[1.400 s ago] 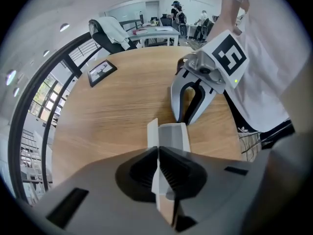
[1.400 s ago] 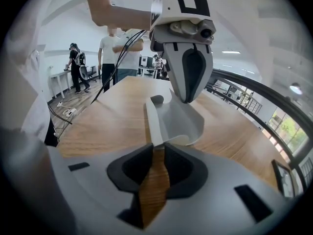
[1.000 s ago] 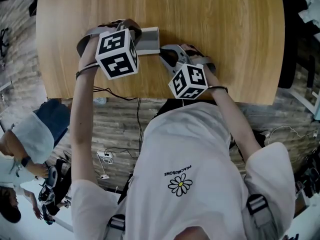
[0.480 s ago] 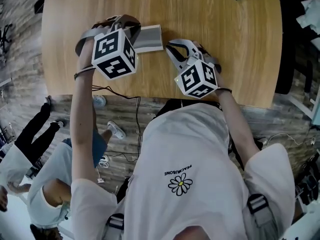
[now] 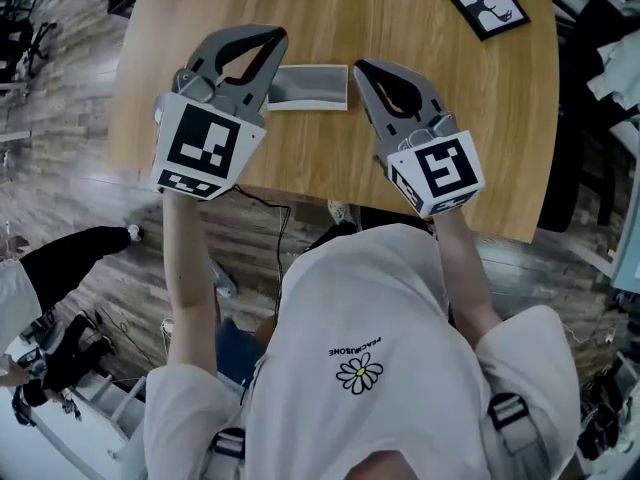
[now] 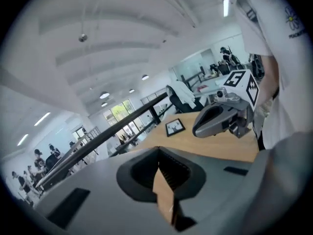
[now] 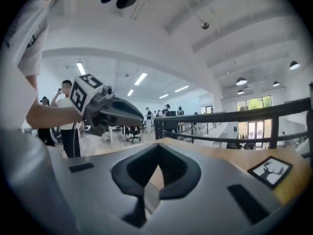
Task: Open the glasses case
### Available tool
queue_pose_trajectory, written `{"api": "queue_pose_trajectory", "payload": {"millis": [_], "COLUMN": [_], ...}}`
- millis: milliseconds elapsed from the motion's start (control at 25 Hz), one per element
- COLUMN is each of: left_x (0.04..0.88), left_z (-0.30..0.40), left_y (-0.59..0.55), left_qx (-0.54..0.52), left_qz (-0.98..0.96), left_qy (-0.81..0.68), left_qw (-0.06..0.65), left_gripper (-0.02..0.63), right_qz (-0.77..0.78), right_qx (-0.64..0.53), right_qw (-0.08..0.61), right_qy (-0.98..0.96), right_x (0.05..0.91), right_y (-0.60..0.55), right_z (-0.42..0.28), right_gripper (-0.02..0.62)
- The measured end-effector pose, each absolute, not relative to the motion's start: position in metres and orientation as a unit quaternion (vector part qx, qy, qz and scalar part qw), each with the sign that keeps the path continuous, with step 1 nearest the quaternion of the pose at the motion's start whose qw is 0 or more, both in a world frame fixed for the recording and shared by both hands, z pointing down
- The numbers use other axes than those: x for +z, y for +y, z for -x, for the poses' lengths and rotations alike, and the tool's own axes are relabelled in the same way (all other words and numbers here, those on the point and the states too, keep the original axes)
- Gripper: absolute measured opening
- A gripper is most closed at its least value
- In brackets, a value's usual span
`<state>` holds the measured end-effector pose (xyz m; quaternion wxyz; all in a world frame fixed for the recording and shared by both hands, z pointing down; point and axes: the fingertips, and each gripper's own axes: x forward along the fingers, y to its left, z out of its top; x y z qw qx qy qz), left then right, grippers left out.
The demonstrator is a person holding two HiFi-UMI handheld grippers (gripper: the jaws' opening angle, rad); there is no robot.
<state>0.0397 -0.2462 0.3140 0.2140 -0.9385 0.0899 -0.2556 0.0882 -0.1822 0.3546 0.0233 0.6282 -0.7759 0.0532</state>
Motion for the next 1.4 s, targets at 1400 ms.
{"api": "queue_pose_trajectory", "payload": {"millis": [1400], "left_x": [0.236], "left_z": [0.151], "left_y": [-0.168], "left_qx": [0.062], "left_qz": [0.867], "left_qy": [0.493], "left_qw": [0.050], "left_gripper": [0.017], "right_qz": [-0.588], "right_qx": [-0.106], "right_qw": [0.012], "right_qy": [-0.801], "right_x": [0.240], "right_y": [-0.140], "right_z": [0.034], "right_gripper": [0.006]}}
